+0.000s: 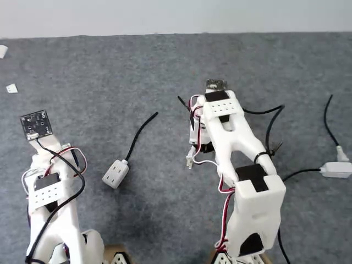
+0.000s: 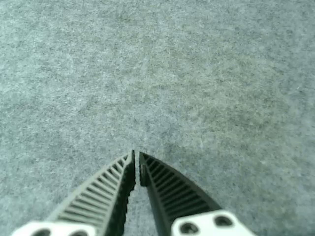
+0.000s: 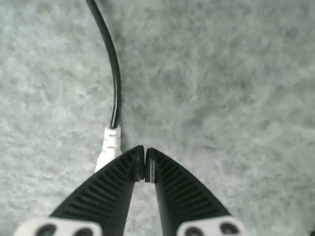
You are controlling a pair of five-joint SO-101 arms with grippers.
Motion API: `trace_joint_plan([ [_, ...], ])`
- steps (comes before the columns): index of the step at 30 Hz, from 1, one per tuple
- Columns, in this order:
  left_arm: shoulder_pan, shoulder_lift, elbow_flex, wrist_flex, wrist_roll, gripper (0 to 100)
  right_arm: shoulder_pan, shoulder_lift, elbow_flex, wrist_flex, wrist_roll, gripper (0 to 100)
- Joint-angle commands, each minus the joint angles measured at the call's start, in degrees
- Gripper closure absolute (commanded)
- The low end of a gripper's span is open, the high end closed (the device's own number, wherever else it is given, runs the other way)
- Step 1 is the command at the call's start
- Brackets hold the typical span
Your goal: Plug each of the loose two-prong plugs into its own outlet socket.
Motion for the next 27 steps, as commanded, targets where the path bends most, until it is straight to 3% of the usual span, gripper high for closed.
trace_joint_plan([
  [1, 0.09, -1.05, -0.13, -1.76, -0.26, 98, -0.84, -3.65, 0.18, -2.77, 0.79, 98.8],
  [6, 0.00, -1.05, -0.13, -1.76, -0.26, 98, -0.84, -3.82, 0.00, -3.91, -2.11, 98.8],
  [27, -1.41, -1.05, -0.13, -1.76, -0.26, 98, -6.99, 2.15, -2.20, -8.40, -2.46, 98.8],
])
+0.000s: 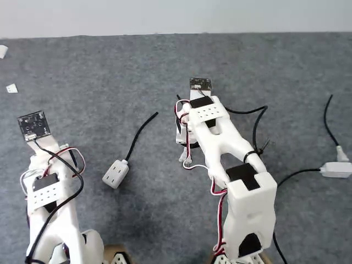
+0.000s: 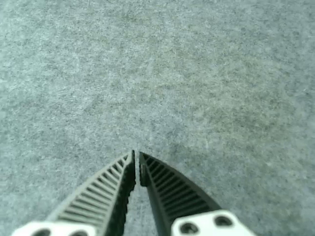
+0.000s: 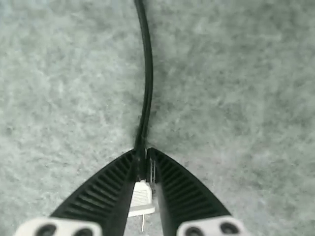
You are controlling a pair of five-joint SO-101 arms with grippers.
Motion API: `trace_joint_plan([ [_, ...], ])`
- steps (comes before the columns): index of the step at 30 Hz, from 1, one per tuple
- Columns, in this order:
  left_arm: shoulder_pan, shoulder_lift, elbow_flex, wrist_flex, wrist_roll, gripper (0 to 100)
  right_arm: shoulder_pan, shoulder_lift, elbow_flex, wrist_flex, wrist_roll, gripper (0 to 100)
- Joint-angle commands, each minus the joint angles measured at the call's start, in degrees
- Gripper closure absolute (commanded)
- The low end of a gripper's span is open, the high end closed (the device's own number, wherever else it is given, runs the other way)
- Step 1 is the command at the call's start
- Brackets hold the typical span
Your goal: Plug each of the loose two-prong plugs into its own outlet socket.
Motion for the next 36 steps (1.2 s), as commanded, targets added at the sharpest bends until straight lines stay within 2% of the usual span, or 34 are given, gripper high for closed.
trace_joint_plan([
  [1, -0.26, -1.05, -0.13, -1.76, -0.26, 98, -1.54, -1.36, -2.64, 0.31, -0.97, 98.8],
  [7, 0.00, -1.05, -0.13, -1.76, -0.26, 98, -2.86, -9.10, 0.88, 1.89, -5.54, 98.8],
  [12, 2.20, -0.70, -0.13, -1.76, -0.26, 98, -3.12, -16.66, 11.96, -5.58, -5.63, 98.8],
  [19, 2.37, 13.89, -9.10, -2.29, -0.26, 98, -1.10, -27.12, 23.03, -12.26, -5.54, 98.8],
  [24, 0.70, 22.95, -19.56, 6.15, -0.26, 98, 2.77, -28.35, 24.62, -13.14, -5.54, 98.3],
  [28, -0.53, 25.14, -22.02, 7.56, -0.18, 98, 2.77, -26.07, 24.53, -15.69, -5.54, 98.0],
  [30, -0.44, 25.14, -22.02, 8.44, -0.35, 98, 1.80, -24.13, 24.53, -16.92, -5.54, 94.6],
  [32, 0.09, 25.14, -22.11, 9.67, -3.52, 98, 0.04, -22.81, 24.35, -17.27, -5.54, 89.1],
  [36, 4.40, 25.14, -22.20, 13.27, -17.14, 98, -2.77, -20.79, 22.07, -17.10, -5.54, 84.7],
])
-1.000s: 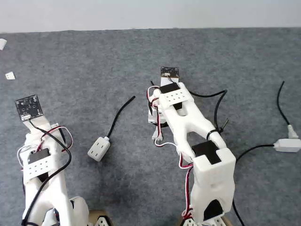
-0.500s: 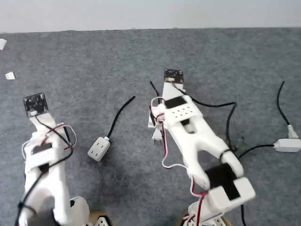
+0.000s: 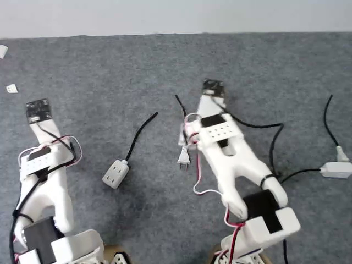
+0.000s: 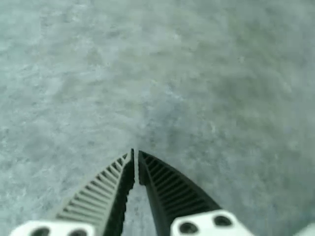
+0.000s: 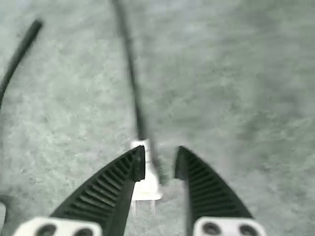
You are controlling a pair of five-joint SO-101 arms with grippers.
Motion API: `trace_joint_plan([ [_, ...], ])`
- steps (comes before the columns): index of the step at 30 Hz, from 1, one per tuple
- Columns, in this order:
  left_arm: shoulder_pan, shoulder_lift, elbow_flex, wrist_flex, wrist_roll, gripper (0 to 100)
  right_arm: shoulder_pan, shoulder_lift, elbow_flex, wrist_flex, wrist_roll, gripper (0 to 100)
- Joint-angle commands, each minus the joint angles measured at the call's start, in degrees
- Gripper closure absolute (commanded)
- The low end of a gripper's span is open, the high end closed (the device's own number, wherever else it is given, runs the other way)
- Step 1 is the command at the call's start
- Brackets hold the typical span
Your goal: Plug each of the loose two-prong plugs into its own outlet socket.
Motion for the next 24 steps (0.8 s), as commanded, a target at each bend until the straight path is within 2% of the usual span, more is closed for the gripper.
trace_joint_plan([
  [1, 3.78, -0.09, -2.68, 2.73, -10.64, 98, -1.54, 0.75, -2.90, -0.92, -0.70, 85.2],
  [9, 4.75, -0.09, -2.59, 4.13, -13.89, 98, -1.71, 6.37, -8.35, -0.92, -0.79, 86.0],
  [21, 4.75, -0.09, -2.95, 5.10, -14.07, 98, -3.56, 14.29, -16.70, -0.31, -0.26, 90.2],
  [24, 4.66, -0.09, -2.95, 5.10, -14.07, 98, -3.56, 14.55, -16.70, 1.10, 1.85, 90.2],
])
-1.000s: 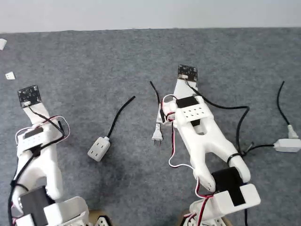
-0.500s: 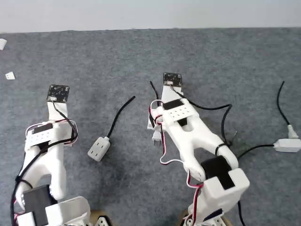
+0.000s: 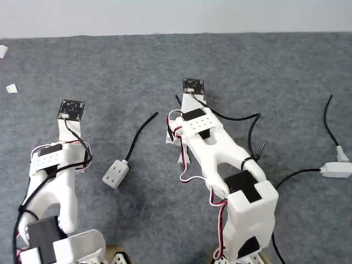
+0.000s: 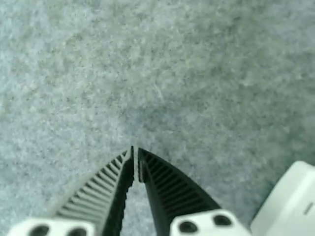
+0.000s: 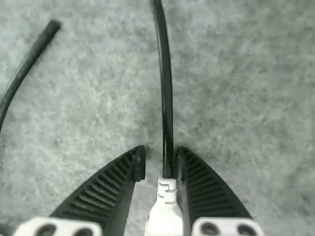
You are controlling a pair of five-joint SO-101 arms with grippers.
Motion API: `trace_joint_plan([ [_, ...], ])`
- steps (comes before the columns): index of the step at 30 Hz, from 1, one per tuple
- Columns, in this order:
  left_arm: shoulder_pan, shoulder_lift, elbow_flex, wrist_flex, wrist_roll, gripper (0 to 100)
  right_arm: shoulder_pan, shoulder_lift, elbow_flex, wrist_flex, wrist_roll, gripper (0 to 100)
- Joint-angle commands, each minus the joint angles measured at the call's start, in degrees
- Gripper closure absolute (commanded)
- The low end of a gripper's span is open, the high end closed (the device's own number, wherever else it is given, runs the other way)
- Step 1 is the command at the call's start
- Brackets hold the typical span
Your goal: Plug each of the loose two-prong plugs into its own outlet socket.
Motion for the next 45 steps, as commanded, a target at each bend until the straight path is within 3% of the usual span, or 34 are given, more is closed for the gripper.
trace_joint_plan([
  [1, 0.18, -0.09, -2.95, 0.26, -0.35, 98, -0.92, -0.31, -3.16, 1.54, 2.81, 90.2],
  [17, 0.18, -0.09, -2.86, 0.18, -0.35, 98, -0.75, -6.02, -3.96, 11.65, 5.19, 89.8],
  [36, 0.09, -0.09, -2.86, 0.18, -0.35, 98, 3.21, -6.46, -1.67, 14.37, 5.10, 89.8],
  [45, 0.09, -0.09, -2.86, 0.09, -0.35, 98, 0.92, -6.99, -0.79, 14.73, 5.10, 89.8],
])
